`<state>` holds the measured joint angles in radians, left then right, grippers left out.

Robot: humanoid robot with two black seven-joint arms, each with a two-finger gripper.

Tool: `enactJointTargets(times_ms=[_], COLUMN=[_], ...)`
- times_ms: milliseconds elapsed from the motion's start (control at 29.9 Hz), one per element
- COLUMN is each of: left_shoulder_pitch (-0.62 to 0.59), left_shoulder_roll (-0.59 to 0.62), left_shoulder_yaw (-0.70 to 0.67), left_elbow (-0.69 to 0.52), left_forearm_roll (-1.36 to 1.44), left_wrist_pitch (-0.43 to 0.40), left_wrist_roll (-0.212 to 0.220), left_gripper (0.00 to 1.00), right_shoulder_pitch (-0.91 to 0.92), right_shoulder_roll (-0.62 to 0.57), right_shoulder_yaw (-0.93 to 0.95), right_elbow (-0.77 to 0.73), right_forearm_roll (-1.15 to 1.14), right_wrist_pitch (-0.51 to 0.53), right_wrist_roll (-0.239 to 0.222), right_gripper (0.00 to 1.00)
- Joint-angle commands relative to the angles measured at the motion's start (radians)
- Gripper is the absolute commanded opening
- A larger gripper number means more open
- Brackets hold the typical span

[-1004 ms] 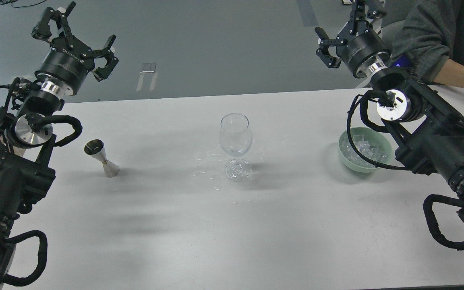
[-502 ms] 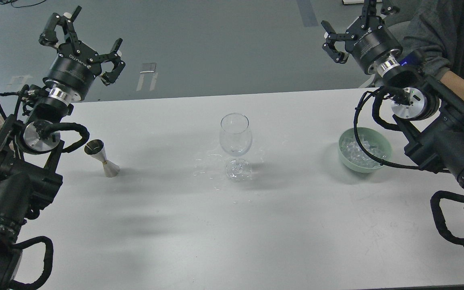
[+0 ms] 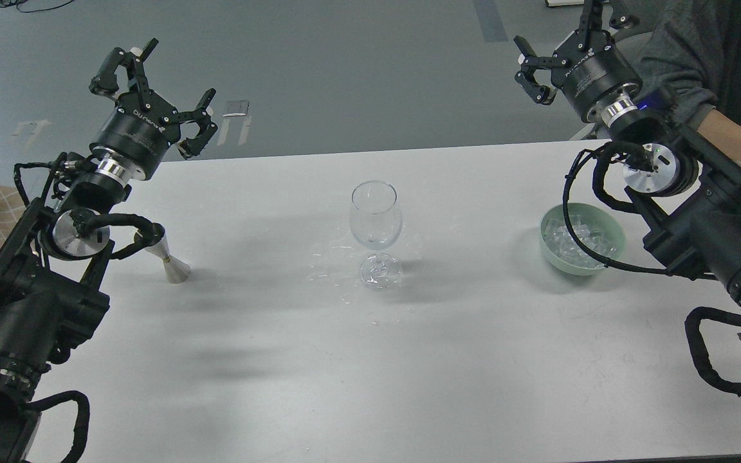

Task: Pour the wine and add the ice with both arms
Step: 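Lower the left gripper beside the jigger and close on it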

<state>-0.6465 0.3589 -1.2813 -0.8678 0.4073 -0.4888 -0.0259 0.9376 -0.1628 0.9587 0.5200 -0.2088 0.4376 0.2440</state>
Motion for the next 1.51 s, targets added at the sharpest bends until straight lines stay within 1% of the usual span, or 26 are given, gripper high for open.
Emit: enactJointTargets(times_ms=[0,100,134,268,335,368,402,469,535,602,669,703,736,770,803,870,904,971,1004,1138,1171,1205,1272,1339,1372,1473], left_shoulder_pitch=[0.045,0.157,0.226,0.408,0.543,0.576,0.638,0.711,0.857,0.948,0.990,1.019,1.038,1.044,1.050,1.053,1.052,1.042,1.033,0.960,0.929,0.914,0.840,0.805,0.776,0.723], left_shoulder_roll=[0.086,0.178,0.210,0.229,0.223,0.221,0.216,0.216,0.209,0.171,0.132,0.093,0.054,0.032,-0.006,-0.052,-0.101,-0.174,-0.211,-0.265,-0.288,-0.300,-0.351,-0.359,-0.359,-0.359], left_shoulder_yaw=[-0.012,-0.032,-0.065,-0.206,-0.327,-0.349,-0.386,-0.414,-0.453,-0.473,-0.484,-0.493,-0.498,-0.498,-0.498,-0.497,-0.497,-0.497,-0.497,-0.494,-0.494,-0.492,-0.492,-0.494,-0.495,-0.498], left_elbow=[-0.083,-0.219,-0.270,-0.379,-0.451,-0.470,-0.508,-0.546,-0.612,-0.641,-0.648,-0.648,-0.648,-0.646,-0.646,-0.646,-0.646,-0.646,-0.643,-0.632,-0.629,-0.626,-0.613,-0.605,-0.596,-0.583], left_forearm_roll=[0.044,0.041,0.035,0.030,0.019,0.013,-0.007,-0.042,-0.131,-0.183,-0.200,-0.209,-0.216,-0.223,-0.246,-0.278,-0.303,-0.312,-0.312,-0.315,-0.317,-0.317,-0.317,-0.317,-0.317,-0.320], left_wrist_pitch=[0.000,0.000,0.000,0.000,0.000,0.000,0.000,0.000,0.000,0.000,0.000,0.000,0.000,0.000,0.000,0.000,0.000,0.009,0.045,0.147,0.201,0.232,0.372,0.436,0.487,0.571], left_wrist_roll=[-0.016,-0.016,-0.016,-0.003,0.007,0.012,0.026,0.040,0.057,0.069,0.083,0.107,0.154,0.188,0.264,0.349,0.422,0.481,0.483,0.485,0.485,0.483,0.483,0.485,0.483,0.474], left_gripper=[0.99,0.99,0.99,0.99,0.99,0.98,0.98,0.98,0.98,0.98,0.98,0.98,0.98,0.98,0.97,0.96,0.96,0.96,0.96,0.96,0.96,0.96,0.97,0.97,0.98,0.98], right_shoulder_pitch=[0.001,0.000,-0.002,-0.005,-0.006,-0.006,-0.008,-0.008,-0.011,-0.016,-0.019,-0.019,-0.020,-0.020,-0.023,-0.025,-0.025,-0.026,-0.026,-0.026,-0.026,-0.028,-0.028,-0.029,-0.031,-0.031], right_shoulder_roll=[-0.001,0.000,0.000,0.000,0.000,0.000,0.000,0.000,0.000,0.000,0.000,0.000,0.002,0.002,0.002,0.003,0.003,0.003,0.002,0.002,0.002,0.002,0.002,0.002,0.002,0.002], right_shoulder_yaw=[0.000,-0.002,-0.002,-0.003,-0.005,-0.006,-0.006,-0.008,-0.008,-0.009,-0.009,-0.009,-0.011,-0.011,-0.011,-0.011,-0.011,-0.011,-0.012,-0.014,-0.014,-0.014,-0.014,-0.014,-0.014,-0.014], right_elbow=[0.002,0.002,0.002,0.002,0.002,0.002,0.002,0.002,0.002,0.002,0.002,0.002,0.000,0.000,0.000,0.000,0.000,0.000,0.000,0.000,0.000,0.000,0.000,0.000,0.000,0.000], right_forearm_roll=[-0.001,-0.004,-0.004,-0.007,-0.011,-0.011,-0.012,-0.014,-0.015,-0.015,-0.015,-0.017,-0.015,-0.017,-0.017,-0.017,-0.017,-0.017,-0.017,-0.017,-0.017,-0.017,-0.017,-0.017,-0.017,-0.017], right_wrist_pitch=[0.000,0.000,0.000,0.000,0.000,0.000,0.000,-0.002,0.000,-0.002,-0.002,-0.002,-0.002,-0.003,-0.004,-0.004,-0.004,-0.004,-0.004,-0.005,-0.007,-0.007,-0.007,-0.007,-0.008,-0.008], right_wrist_roll=[0.000,0.001,0.001,0.001,0.001,0.001,0.001,0.001,0.001,0.001,0.001,0.001,0.003,0.003,0.003,0.004,0.004,0.004,0.004,0.004,0.004,0.004,0.004,0.004,0.004,0.004], right_gripper=[1.00,1.00,1.00,1.00,1.00,1.00,1.00,1.00,1.00,1.00,1.00,1.00,1.00,1.00,1.00,1.00,1.00,1.00,1.00,1.00,1.00,1.00,1.00,1.00,1.00,1.00])
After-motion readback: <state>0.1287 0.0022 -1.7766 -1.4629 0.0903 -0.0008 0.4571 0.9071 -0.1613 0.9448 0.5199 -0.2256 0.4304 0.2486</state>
